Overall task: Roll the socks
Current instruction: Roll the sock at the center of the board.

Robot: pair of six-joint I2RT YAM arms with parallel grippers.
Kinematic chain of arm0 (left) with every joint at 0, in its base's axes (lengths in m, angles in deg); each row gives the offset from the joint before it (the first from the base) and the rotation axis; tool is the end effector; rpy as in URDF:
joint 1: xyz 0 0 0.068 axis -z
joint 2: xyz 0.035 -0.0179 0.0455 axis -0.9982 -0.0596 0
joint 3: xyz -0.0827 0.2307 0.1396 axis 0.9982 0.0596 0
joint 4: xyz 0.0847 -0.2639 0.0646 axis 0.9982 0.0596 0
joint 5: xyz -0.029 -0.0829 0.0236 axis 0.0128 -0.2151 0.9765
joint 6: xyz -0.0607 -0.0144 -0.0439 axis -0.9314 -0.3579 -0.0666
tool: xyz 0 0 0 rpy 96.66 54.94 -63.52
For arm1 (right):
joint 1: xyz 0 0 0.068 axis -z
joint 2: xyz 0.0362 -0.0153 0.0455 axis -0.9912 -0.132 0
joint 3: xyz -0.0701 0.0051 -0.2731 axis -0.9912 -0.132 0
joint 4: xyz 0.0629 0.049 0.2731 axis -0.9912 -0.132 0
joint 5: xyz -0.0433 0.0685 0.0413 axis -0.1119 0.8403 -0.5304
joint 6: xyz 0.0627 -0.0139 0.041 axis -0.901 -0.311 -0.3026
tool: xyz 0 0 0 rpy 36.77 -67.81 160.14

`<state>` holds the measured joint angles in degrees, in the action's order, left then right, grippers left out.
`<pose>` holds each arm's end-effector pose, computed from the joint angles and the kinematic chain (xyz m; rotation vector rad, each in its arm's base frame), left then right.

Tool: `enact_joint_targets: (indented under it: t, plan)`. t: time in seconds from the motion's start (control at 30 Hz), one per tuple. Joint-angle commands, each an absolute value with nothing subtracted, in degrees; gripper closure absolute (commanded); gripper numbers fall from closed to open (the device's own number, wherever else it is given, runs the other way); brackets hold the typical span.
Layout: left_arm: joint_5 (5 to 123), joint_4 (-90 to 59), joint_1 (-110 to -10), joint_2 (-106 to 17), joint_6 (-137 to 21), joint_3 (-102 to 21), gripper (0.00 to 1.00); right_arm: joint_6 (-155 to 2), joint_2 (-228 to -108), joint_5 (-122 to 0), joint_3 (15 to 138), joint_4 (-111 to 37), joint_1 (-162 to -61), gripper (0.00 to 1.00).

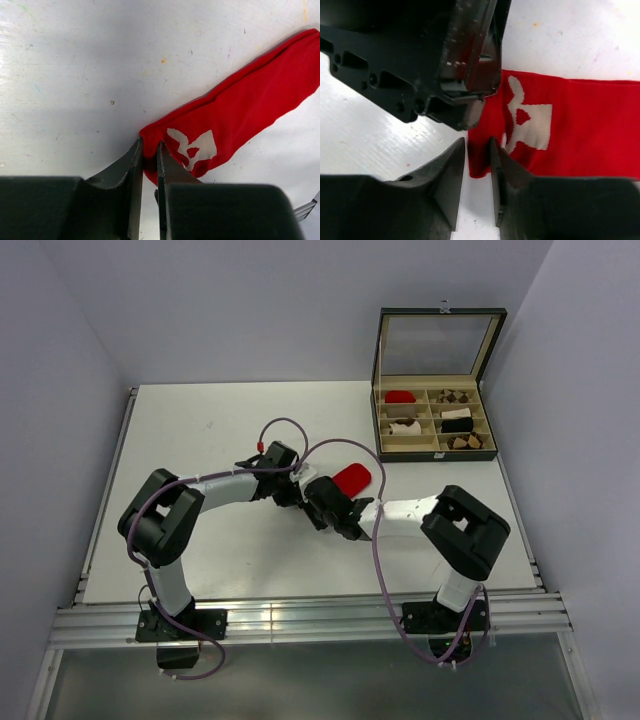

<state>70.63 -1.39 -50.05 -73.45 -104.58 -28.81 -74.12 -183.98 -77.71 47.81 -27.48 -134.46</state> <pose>0.3215 -0.2401 0.1215 -0.4863 2.6379 -0.6292 0.2380 0.2893 0.1243 -0.8645 2.1423 0.3355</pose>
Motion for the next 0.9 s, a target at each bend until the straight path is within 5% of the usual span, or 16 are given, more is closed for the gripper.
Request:
enact_joint_targets:
  t: [0.0, 0.17, 0.3, 0.5, 0.87]
  plan:
    - [71.7, 0.1, -49.6, -74.2, -104.0, -30.7, 0.84, -72.3, -185.8, -83.5, 50.6, -29.0, -136.1, 0.73]
    - [71.6, -1.0, -49.7, -72.1, -105.2, -29.7, 0.73, -75.2, -185.7, -82.3, 50.0, -30.9, -135.2, 1.0]
    - [71.7, -2.2, -50.0, -67.7, -107.3, -27.8, 0.55, -81.2, -181.7, -64.7, 46.1, -28.9, -127.9, 1.0]
    - [74.9, -6.2, -50.5, -62.3, -110.2, -23.7, 0.42, -89.8, -183.6, -34.8, 44.0, -23.1, -116.1, 1.0]
    - [70.9, -9.3, -49.8, -64.0, -109.7, -22.6, 0.4, -114.8, -198.4, -13.1, 37.3, 3.0, -101.4, 1.0]
